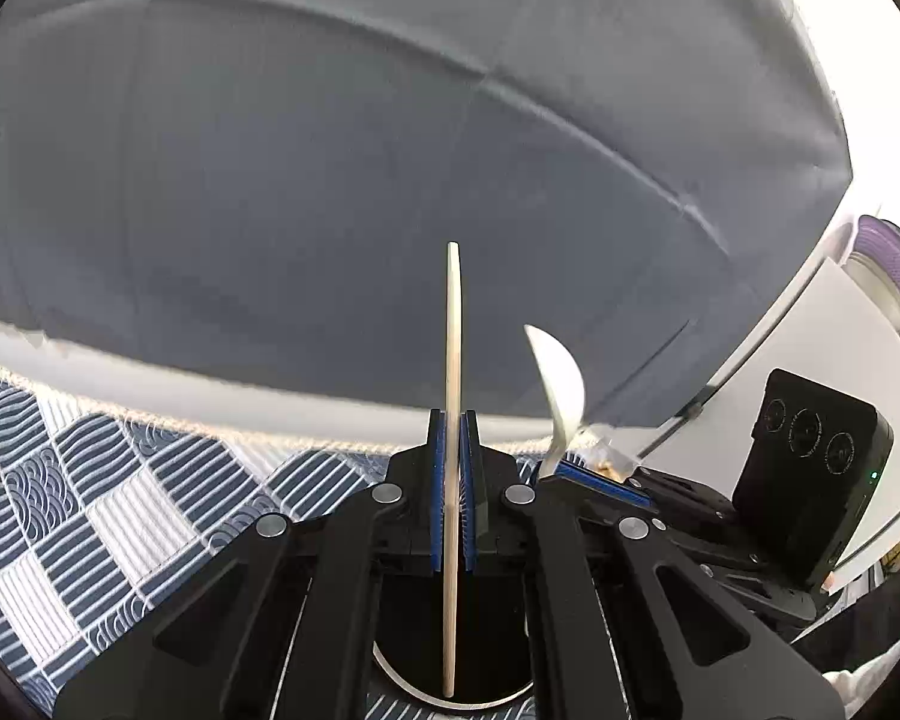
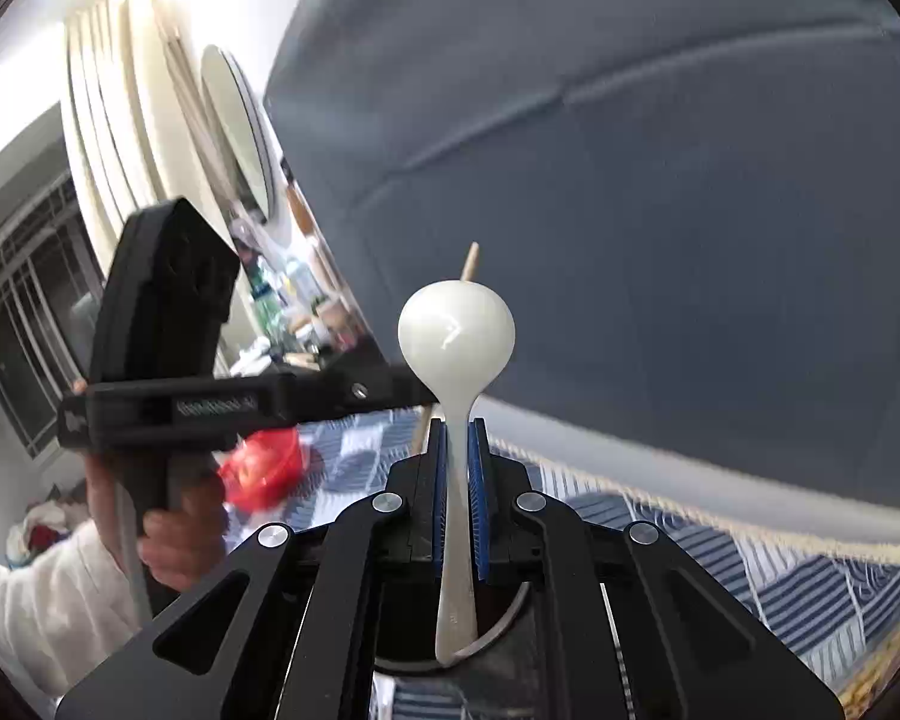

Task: Organize utensils
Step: 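Open the right gripper dropping the spoon into the black cup while the left drops the chopstick in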

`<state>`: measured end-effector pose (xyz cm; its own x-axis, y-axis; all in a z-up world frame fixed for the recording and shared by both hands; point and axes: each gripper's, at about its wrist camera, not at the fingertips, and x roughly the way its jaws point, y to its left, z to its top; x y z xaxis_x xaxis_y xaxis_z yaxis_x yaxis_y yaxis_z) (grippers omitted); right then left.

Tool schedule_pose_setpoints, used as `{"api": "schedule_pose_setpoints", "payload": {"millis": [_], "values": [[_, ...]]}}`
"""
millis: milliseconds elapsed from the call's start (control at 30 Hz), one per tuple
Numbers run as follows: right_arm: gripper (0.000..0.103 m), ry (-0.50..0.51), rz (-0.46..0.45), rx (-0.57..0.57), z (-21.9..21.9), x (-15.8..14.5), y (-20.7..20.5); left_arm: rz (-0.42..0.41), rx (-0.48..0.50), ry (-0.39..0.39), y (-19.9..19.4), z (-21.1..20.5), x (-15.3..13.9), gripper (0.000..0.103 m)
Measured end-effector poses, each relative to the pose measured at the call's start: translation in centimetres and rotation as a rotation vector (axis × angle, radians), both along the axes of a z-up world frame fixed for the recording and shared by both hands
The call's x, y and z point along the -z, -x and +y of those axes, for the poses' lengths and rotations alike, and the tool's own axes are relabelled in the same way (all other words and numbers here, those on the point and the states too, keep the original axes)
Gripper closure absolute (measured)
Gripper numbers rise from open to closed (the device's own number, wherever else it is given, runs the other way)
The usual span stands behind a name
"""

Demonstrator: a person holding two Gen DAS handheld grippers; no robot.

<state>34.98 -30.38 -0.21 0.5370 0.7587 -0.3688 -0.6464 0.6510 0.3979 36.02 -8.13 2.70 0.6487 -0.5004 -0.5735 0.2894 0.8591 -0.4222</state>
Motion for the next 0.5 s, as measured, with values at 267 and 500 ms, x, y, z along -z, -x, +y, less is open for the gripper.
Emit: {"api": "schedule_pose_setpoints", "payload": {"millis": [267, 500], "values": [[0.092, 0.103, 0.009, -0.014, 1.0, -0.2, 1.2, 0.028, 0.015, -0.046, 2.2, 0.2, 0.5, 0.095], [0.068, 0.178, -0.028, 0.041, 0.2, -2.1, 3.5, 0.02, -0.011, -0.093, 5.2, 2.4, -0.6, 0.048]]}}
